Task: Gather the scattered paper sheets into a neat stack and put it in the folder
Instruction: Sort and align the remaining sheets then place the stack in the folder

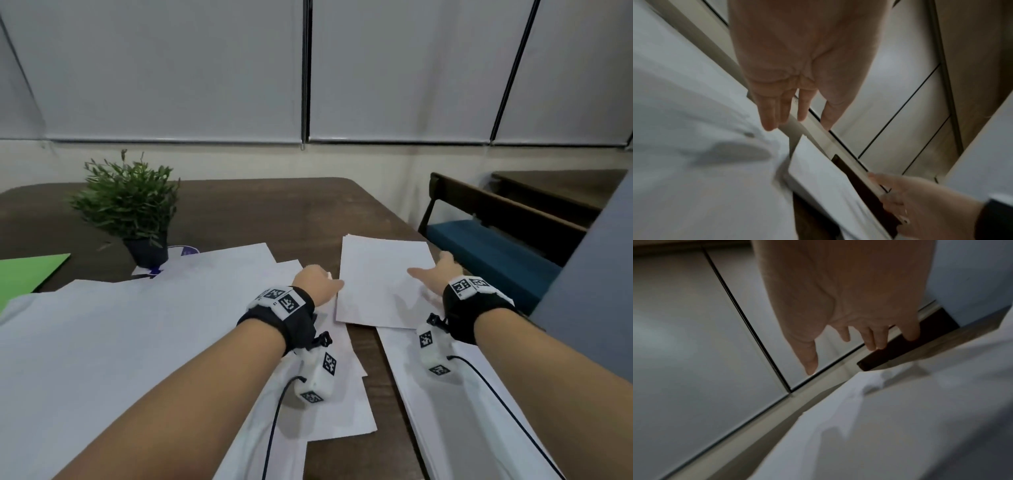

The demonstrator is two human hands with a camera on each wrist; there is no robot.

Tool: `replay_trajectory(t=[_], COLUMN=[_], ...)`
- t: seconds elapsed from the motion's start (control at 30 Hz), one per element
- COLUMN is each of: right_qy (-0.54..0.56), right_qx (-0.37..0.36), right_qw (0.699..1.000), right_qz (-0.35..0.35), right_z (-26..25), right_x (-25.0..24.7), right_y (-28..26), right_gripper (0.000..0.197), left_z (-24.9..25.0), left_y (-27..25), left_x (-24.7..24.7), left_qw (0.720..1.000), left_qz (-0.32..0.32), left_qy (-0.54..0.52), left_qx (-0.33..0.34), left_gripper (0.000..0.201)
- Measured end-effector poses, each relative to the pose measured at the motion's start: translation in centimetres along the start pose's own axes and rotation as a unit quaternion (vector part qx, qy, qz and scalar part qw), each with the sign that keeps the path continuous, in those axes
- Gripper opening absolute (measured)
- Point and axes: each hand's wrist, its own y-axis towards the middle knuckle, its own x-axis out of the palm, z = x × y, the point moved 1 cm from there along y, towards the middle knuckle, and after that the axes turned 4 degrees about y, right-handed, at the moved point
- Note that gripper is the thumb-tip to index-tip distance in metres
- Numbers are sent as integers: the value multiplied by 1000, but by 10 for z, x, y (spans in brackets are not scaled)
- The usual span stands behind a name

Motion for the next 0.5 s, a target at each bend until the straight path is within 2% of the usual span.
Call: replay_trajectory(t=[0.03,0.13,0.2,0.3,0.4,0.5], right_qy=[25,52,68,88,45,-22], right_qx=[-20,-76,-95,-87,-61,-62], right_qw=[999,994,986,971,962,959], right_qz=[-10,-65,-120,-203,-264,-276], right_z=[-6,-27,-43,-61,-73,-79], right_x=[3,19,34,60,84,102], right_y=[-11,-59,-98,-154,-209,-251], right_gripper=[85,67,61,52,58,62], left_z=[-4,-28,-58,-126,-186,-220], left_y=[-6,-31,-57,-91,-140,-176], left_x=[-14,-65,-103,-144,-171,-178], left_qw=[1000,999,997,980,953,937], left_qz=[-1,18,38,47,18,-52], left_qy=[-4,-1,22,126,200,254], left_qx=[-7,-35,-69,-144,-227,-234], left_gripper=[34,24,39,53,70,75])
